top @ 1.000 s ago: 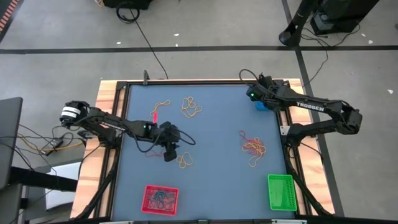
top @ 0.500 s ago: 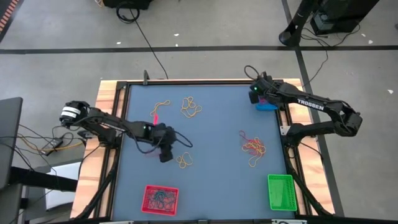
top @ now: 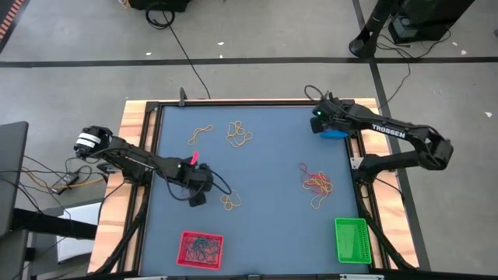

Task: Sort rubber bands into baskets
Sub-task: Put the red rubber band into the blue bin, then adjust the blue bin

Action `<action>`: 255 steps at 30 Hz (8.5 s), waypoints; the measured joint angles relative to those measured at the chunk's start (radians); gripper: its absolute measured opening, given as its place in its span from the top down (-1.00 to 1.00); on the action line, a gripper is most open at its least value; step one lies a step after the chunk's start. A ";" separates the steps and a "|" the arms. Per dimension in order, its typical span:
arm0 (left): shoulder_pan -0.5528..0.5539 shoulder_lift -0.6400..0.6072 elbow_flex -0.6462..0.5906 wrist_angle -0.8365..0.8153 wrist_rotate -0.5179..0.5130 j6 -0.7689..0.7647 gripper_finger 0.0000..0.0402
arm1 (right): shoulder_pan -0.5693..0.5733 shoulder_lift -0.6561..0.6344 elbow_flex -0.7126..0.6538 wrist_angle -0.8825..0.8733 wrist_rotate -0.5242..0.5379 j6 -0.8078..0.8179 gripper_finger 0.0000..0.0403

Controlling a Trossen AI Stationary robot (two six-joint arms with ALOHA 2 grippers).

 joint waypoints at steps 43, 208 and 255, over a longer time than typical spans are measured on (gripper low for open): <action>0.037 0.002 0.072 0.336 -0.021 0.260 0.99 | 0.724 0.669 -0.097 1.625 -0.266 -0.256 -0.04; 0.037 0.000 -0.147 0.887 -0.117 0.401 0.31 | 0.149 0.163 -0.076 0.267 -0.381 -0.150 0.34; 0.038 0.000 -0.147 0.889 -0.117 0.398 0.31 | 0.005 0.068 -0.074 0.016 0.160 0.021 0.51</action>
